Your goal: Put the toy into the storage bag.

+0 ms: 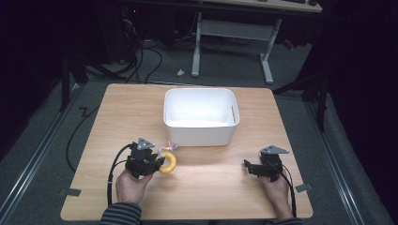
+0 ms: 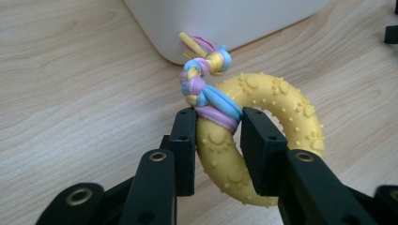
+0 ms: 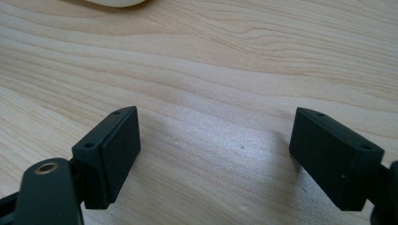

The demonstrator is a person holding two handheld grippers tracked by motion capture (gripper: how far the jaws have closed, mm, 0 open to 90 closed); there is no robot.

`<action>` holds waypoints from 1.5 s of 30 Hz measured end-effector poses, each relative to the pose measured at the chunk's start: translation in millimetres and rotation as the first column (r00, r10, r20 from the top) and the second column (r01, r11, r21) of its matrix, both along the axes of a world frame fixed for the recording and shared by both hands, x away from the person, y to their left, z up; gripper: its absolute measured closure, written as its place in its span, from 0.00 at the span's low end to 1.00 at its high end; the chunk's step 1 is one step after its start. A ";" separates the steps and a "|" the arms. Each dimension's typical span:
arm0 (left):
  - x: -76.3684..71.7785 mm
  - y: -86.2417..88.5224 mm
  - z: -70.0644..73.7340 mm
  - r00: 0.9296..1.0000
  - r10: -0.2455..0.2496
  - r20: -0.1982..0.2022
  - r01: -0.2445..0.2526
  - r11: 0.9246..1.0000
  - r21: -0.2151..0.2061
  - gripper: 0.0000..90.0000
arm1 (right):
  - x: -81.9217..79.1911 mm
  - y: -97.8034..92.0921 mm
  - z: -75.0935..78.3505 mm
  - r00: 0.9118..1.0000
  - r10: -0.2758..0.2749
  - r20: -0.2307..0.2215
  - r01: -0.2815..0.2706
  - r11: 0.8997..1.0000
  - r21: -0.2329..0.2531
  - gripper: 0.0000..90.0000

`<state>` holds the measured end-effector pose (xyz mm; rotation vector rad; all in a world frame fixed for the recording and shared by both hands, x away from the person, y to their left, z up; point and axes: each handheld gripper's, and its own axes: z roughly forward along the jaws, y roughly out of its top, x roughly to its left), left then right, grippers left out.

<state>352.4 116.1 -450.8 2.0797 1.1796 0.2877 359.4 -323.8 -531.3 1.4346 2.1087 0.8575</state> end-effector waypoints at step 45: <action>12.2 -9.6 98.5 0.989 -0.100 0.112 0.109 0.991 -0.079 0.76 | 0.1 0.1 0.0 1.000 -0.001 -0.001 0.001 1.000 0.000 0.19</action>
